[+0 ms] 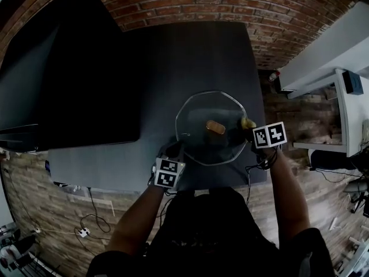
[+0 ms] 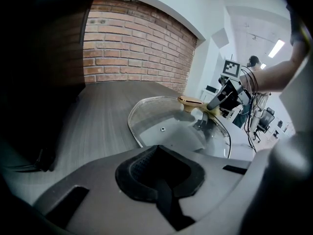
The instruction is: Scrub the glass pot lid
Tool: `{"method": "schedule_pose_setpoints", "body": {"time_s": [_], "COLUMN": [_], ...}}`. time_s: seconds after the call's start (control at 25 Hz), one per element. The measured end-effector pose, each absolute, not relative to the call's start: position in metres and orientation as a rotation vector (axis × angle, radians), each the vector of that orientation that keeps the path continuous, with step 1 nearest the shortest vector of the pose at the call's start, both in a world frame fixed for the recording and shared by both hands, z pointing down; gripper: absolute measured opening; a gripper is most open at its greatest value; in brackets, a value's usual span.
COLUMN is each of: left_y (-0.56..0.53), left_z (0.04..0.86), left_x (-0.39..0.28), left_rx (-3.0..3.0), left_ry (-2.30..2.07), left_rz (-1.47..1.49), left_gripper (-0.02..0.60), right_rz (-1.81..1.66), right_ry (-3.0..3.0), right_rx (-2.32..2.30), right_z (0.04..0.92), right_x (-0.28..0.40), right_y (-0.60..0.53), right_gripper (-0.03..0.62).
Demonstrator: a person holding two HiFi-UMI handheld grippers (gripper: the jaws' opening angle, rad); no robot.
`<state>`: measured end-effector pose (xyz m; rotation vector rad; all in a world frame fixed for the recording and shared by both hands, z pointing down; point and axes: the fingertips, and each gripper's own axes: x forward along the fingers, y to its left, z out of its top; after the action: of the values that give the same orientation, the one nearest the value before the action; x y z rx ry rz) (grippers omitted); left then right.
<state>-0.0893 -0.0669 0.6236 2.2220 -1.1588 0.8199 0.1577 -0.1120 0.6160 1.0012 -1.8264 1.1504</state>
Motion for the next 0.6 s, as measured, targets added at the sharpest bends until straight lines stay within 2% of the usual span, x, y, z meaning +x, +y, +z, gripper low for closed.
{"method": "schedule_pose_setpoints", "body": {"time_s": [0.6], "left_y": [-0.066], "left_z": [0.625], "left_x": [-0.09], "left_rx": [2.222], "left_ry": [-1.182], "left_rz": [0.783], "left_gripper": [0.032], "right_rz": [0.96], "right_ry": [-1.871], "right_rx": [0.764], "right_z": [0.605], "right_x": [0.096], "right_y": [-0.16], "right_gripper": [0.043]}}
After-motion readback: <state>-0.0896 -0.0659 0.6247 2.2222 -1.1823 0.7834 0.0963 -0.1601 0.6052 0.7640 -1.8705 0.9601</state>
